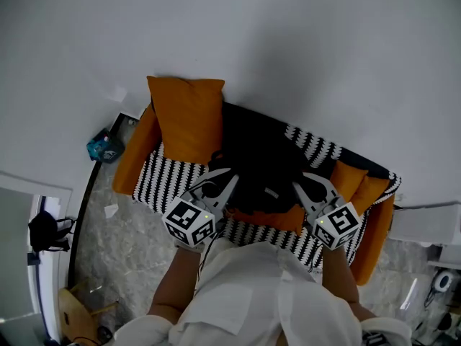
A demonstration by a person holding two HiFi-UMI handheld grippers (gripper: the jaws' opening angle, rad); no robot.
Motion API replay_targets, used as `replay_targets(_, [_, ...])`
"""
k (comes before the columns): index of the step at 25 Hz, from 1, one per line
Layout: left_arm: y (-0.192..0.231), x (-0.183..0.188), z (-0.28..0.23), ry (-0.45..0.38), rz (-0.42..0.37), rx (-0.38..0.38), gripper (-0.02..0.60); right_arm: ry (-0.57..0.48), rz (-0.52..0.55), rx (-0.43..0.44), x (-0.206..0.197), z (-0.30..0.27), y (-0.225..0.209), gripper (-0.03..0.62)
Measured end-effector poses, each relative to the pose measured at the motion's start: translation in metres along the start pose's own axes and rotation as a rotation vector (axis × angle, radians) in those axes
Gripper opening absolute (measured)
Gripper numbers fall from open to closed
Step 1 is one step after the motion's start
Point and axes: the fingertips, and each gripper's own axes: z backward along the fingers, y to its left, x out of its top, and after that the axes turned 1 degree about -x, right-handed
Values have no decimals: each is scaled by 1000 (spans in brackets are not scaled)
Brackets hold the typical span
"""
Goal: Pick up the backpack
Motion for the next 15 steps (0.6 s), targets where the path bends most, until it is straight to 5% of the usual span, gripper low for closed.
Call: replay_targets(15, [-7, 7, 6, -21, 3, -7, 41, -29, 3, 19, 7, 4, 7, 40])
